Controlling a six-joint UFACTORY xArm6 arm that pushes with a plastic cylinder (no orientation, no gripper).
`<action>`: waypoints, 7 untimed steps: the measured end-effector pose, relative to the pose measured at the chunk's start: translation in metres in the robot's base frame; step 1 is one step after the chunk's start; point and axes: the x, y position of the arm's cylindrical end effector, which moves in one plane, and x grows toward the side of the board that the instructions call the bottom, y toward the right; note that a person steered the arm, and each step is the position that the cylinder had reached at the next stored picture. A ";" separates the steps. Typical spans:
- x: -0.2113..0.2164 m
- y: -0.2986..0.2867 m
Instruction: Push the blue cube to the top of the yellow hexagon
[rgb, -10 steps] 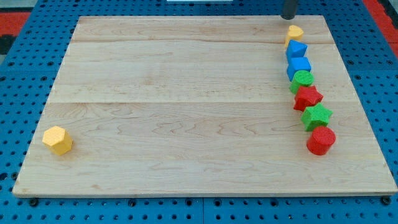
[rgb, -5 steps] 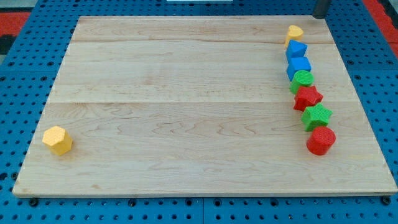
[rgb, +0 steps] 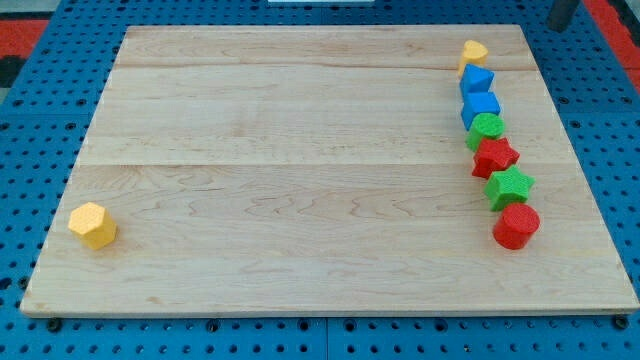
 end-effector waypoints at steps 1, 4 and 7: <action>0.084 -0.005; 0.138 -0.115; 0.176 -0.156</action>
